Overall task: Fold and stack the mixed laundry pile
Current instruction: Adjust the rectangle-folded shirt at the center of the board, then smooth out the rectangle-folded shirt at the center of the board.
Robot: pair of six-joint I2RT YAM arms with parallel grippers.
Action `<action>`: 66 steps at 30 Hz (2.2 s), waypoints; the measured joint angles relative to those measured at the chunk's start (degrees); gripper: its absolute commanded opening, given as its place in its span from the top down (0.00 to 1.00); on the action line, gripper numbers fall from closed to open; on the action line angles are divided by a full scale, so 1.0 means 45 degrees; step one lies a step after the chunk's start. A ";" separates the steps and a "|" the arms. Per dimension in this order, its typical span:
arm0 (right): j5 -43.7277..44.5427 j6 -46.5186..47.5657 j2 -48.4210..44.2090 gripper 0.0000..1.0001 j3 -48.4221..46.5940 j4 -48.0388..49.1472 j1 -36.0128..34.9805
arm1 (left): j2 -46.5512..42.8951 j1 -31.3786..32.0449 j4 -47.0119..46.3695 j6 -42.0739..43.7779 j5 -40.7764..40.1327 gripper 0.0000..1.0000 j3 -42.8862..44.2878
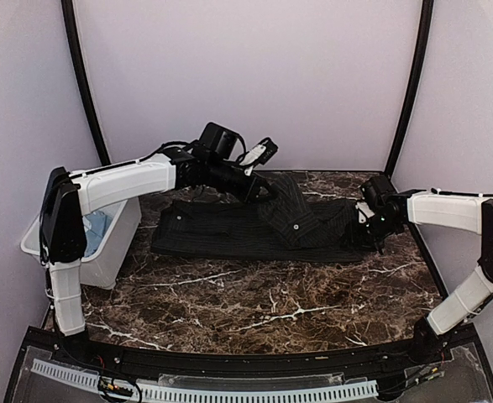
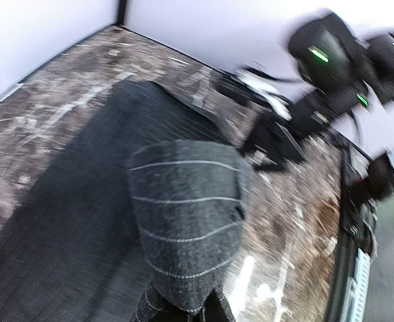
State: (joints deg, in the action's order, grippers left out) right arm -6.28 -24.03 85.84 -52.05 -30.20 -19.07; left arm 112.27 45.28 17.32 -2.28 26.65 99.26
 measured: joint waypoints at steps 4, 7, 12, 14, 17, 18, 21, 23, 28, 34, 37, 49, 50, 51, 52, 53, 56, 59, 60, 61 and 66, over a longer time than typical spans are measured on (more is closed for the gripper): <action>-0.0039 0.0005 0.0000 0.52 0.0000 0.0068 0.0005 | 0.1651 -0.0986 0.0102 -0.1268 -0.0889 0.63 0.1885; -0.0039 0.0019 0.0000 0.50 0.0000 0.0078 0.0005 | 0.2021 -0.1462 0.0602 -0.2001 -0.1957 0.53 0.1957; 0.0019 0.0117 0.0000 0.48 0.0000 0.0034 0.0005 | 0.1268 -0.1744 0.1520 -0.2710 -0.4226 0.49 0.0204; 0.0180 0.0126 0.0000 0.48 0.0005 0.0034 0.0005 | 0.0525 -0.1783 0.2055 -0.2943 -0.5178 0.49 -0.1112; 0.0476 0.0117 0.0010 0.48 0.0005 0.0029 0.0029 | -0.0495 -0.1909 0.2914 -0.3283 -0.6329 0.49 -0.2550; 0.0559 0.0102 0.0019 0.48 0.0005 0.0034 0.0058 | -0.0821 -0.1987 0.3196 -0.3371 -0.6683 0.50 -0.2914; 0.0753 0.0083 0.0112 0.48 0.0005 0.0024 0.0170 | -0.1375 -0.2263 0.3949 -0.3458 -0.7626 0.55 -0.3366; 0.0869 0.0087 0.0170 0.48 0.0000 -0.0034 0.0248 | -0.1486 -0.2409 0.4459 -0.3337 -0.8068 0.57 -0.3415; 0.1015 0.0223 0.0189 0.47 -0.0058 -0.0180 0.0529 | -0.1642 -0.2492 0.5513 -0.2215 -0.8369 0.59 -0.3920; 0.0743 0.0321 0.0374 0.47 -0.0058 -0.0146 0.1117 | -0.1671 -0.2909 0.6212 -0.1627 -0.8364 0.63 -0.4352; 0.0622 0.0384 0.0534 0.47 -0.0073 -0.0141 0.1248 | -0.1671 -0.3342 0.6188 -0.1637 -0.8369 0.64 -0.4352; 0.0199 0.0568 0.1117 0.48 -0.0219 0.0097 0.1326 | -0.0772 -0.3716 0.6071 -0.1841 -0.8102 0.75 -0.5134; 0.0189 0.0568 0.1117 0.47 -0.0219 0.0083 0.1326 | -0.0840 -0.3716 0.6071 -0.1870 -0.8034 0.76 -0.5367; 0.0175 0.0568 0.1112 0.47 -0.0219 0.0078 0.1326 | -0.0957 -0.3716 0.6076 -0.1899 -0.7936 0.76 -0.5688; 0.0165 0.0568 0.1103 0.47 -0.0219 0.0083 0.1331 | -0.1083 -0.3716 0.6105 -0.1938 -0.7834 0.77 -0.5999; 0.0160 0.0568 0.1088 0.47 -0.0219 0.0078 0.1336 | -0.1214 -0.3711 0.6135 -0.1977 -0.7747 0.77 -0.6300; 0.0146 0.0568 0.1044 0.48 -0.0219 0.0063 0.1350 | -0.1491 -0.3687 0.6144 -0.2021 -0.7548 0.79 -0.7004; 0.0044 0.0563 0.1005 0.48 -0.0219 0.0058 0.1360 | -0.1671 -0.3662 0.6130 -0.2074 -0.7378 0.78 -0.7276; 0.0005 0.0563 0.1005 0.48 -0.0219 0.0053 0.1360 | -0.1705 -0.3662 0.6120 -0.2084 -0.7329 0.78 -0.7291; -0.0039 0.0563 0.1005 0.48 -0.0214 0.0053 0.1360 | -0.1753 -0.3657 0.6076 -0.2098 -0.7223 0.78 -0.7334; -0.0092 0.0573 0.0991 0.50 -0.0214 0.0049 0.1360 | -0.2497 -0.3638 0.6076 -0.2113 -0.6416 0.73 -0.7227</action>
State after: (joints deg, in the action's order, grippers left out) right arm -6.70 -21.45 90.30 -53.01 -29.98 -12.95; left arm 101.03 28.91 44.66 -11.79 -2.22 66.74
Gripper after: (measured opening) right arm 0.512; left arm 0.247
